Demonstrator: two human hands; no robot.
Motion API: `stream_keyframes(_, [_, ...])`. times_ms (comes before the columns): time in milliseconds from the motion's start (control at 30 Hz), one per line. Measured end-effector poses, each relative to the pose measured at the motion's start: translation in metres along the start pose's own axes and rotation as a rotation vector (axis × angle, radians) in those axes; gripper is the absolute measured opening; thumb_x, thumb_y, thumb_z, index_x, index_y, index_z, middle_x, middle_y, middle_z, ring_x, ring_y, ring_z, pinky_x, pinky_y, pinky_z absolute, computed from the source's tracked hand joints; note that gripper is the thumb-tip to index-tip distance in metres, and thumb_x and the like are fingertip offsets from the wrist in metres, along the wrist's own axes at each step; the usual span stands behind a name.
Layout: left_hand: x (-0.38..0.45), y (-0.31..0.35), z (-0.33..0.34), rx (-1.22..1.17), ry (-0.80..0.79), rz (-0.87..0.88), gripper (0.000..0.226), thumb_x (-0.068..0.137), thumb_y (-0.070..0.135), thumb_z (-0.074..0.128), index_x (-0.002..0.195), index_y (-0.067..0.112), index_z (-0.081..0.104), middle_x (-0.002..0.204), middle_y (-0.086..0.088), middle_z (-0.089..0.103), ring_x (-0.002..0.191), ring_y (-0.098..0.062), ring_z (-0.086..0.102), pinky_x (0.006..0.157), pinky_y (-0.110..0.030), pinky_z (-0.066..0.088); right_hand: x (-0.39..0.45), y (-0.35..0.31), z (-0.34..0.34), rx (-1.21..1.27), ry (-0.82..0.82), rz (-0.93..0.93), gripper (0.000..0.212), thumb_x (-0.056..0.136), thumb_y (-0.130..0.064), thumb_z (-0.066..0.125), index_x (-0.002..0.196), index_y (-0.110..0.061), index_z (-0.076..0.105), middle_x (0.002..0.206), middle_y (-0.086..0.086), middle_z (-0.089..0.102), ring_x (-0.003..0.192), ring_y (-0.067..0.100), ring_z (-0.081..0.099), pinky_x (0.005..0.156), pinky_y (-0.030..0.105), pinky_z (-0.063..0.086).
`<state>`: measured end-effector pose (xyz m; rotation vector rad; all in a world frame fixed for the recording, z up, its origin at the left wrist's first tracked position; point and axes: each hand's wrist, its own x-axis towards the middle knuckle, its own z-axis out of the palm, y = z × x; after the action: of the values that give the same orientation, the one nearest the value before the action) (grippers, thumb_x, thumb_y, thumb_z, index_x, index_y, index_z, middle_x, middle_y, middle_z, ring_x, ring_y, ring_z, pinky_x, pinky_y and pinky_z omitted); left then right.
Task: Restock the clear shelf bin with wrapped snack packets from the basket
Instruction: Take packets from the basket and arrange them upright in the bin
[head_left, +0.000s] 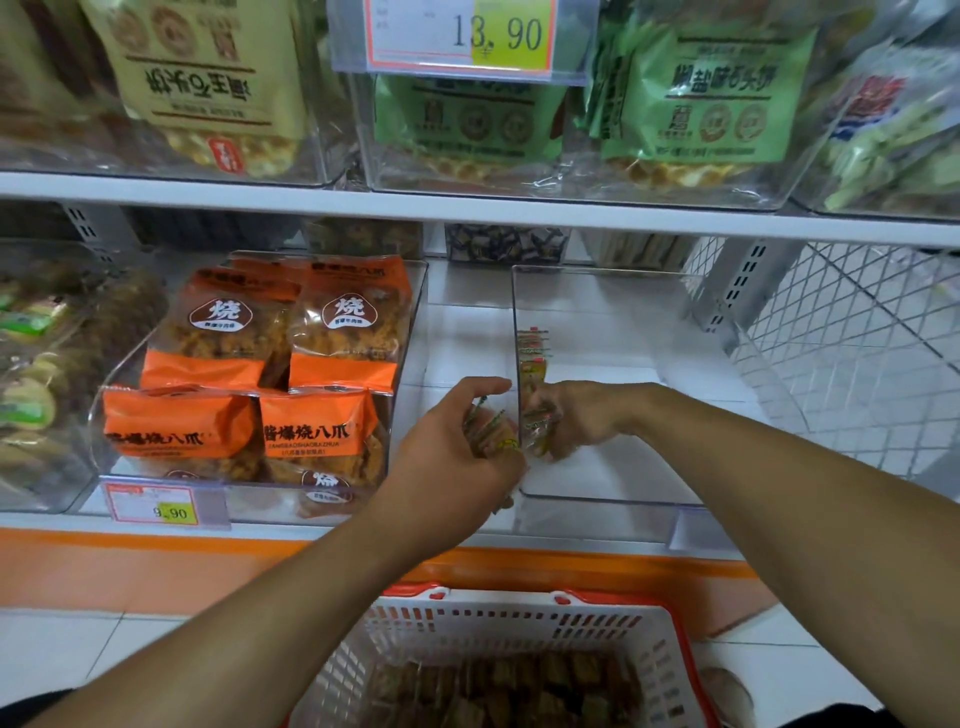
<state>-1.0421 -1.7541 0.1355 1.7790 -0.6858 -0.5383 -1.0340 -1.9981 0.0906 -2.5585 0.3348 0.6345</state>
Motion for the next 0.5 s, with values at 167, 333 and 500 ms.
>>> stream_keyframes(167, [-0.006,-0.003,0.011,0.025,0.055,0.107,0.056,0.088,0.006,0.069,0.121,0.048,0.053,0.089,0.006,0.072,0.067,-0.021,0.070,0.059,-0.041,0.060,0.002,-0.004,0.008,-0.111,0.074,0.012,0.043,0.078,-0.023,0.082,0.086,-0.048,0.047,0.110,-0.011,0.056,0.092,0.010,0.057,0.074,0.023,0.045])
stream_keyframes(333, [-0.011,-0.007,0.019,0.025,0.014,0.092,0.056,0.087,0.009,0.070,0.130,0.040,0.053,0.096,0.014,0.071,0.074,-0.010,0.071,0.062,-0.027,0.059,0.001,-0.011,0.008,-0.198,0.044,0.030,0.080,0.078,-0.030,0.082,0.146,-0.025,0.040,0.131,0.001,0.055,0.110,0.021,0.059,0.095,0.036,0.053])
stream_keyframes(500, [-0.010,-0.006,0.017,-0.011,-0.009,0.096,0.054,0.088,0.006,0.070,0.128,0.038,0.053,0.092,0.018,0.072,0.068,-0.010,0.070,0.060,-0.024,0.059,0.001,-0.016,0.003,-0.331,-0.012,0.002,0.060,0.087,-0.033,0.074,0.141,-0.029,0.049,0.155,0.001,0.032,0.126,0.025,0.048,0.101,0.035,0.045])
